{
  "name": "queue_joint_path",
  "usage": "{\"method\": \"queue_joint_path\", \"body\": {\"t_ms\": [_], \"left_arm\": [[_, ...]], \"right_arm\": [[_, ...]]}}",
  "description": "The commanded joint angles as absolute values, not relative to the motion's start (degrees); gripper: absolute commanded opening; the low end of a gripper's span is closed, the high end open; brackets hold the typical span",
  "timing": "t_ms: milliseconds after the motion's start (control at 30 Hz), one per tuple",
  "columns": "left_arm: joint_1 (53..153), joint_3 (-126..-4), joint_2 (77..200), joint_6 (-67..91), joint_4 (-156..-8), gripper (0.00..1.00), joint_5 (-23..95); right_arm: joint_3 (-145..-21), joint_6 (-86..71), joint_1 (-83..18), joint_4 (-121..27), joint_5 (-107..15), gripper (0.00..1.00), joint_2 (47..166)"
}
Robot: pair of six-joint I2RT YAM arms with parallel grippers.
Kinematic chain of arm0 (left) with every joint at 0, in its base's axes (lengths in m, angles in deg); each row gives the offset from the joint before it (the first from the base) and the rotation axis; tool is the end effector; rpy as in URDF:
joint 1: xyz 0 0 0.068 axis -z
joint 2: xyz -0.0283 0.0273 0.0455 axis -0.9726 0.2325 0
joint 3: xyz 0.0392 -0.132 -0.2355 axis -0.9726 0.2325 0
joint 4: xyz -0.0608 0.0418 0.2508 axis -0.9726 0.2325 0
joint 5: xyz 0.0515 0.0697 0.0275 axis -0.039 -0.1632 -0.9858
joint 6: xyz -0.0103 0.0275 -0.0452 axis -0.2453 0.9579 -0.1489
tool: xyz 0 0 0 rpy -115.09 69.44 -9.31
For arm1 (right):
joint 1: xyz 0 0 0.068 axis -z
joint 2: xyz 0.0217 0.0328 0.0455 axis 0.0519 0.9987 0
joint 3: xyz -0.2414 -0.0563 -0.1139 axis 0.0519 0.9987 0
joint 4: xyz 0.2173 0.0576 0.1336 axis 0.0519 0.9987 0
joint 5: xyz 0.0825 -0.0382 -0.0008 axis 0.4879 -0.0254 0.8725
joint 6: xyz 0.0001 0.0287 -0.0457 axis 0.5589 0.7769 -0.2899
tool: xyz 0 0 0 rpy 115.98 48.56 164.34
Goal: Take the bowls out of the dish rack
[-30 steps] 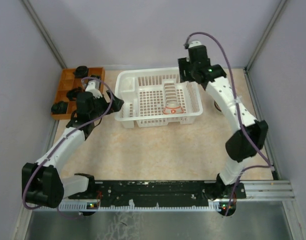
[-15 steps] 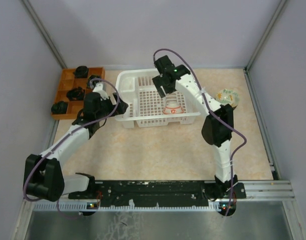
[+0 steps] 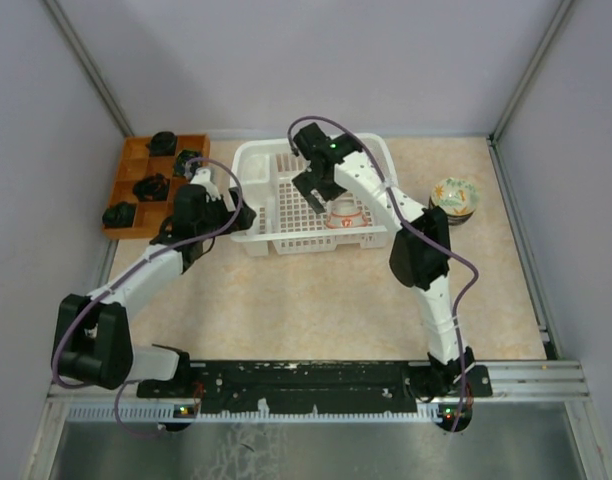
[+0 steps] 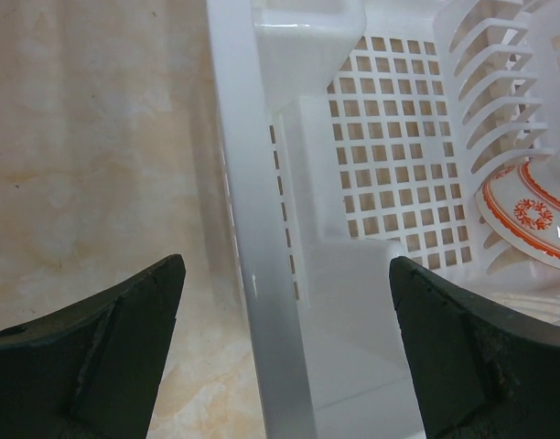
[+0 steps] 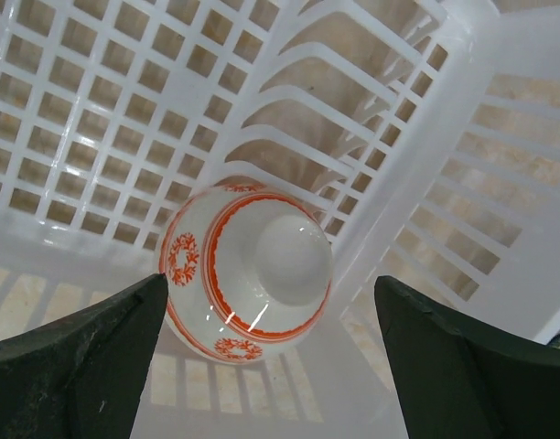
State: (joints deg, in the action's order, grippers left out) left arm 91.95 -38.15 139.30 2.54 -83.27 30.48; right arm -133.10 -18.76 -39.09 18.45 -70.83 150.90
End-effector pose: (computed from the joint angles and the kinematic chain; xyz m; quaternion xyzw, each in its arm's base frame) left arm 0.2839 -0.0801 0.2447 -0.0260 0.8545 -0.1820 0.4858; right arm 0.3794 0.2639 0.2923 -0.3062 0.9170 -0.0839 0.2417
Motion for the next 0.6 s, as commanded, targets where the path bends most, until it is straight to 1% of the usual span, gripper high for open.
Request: {"method": "queue_joint_path", "body": {"t_ms": [0,167,367,567], "left_arm": [[92.28,-40.05,140.5,3.5,-84.55,0.99,29.96],[92.28,-39.83,140.97,3.55,-84.87,0.98,28.79],[92.29,-39.43,141.48,3.52,-85.33,0.98,28.03],[92.29,-39.71,142.11,3.56,-85.53,0.98,28.02]], "right_arm": [[-137.97,-21.38,-41.36,22.13,-70.27,0.95,153.84],[-139.07,-21.8,-42.47,23.35,-71.21,0.95,157.41],[-137.89,-22.38,-42.68,23.5,-70.28,0.95,158.23],[-134.99,-22.7,-42.83,23.56,-73.81,0.96,158.74]]}}
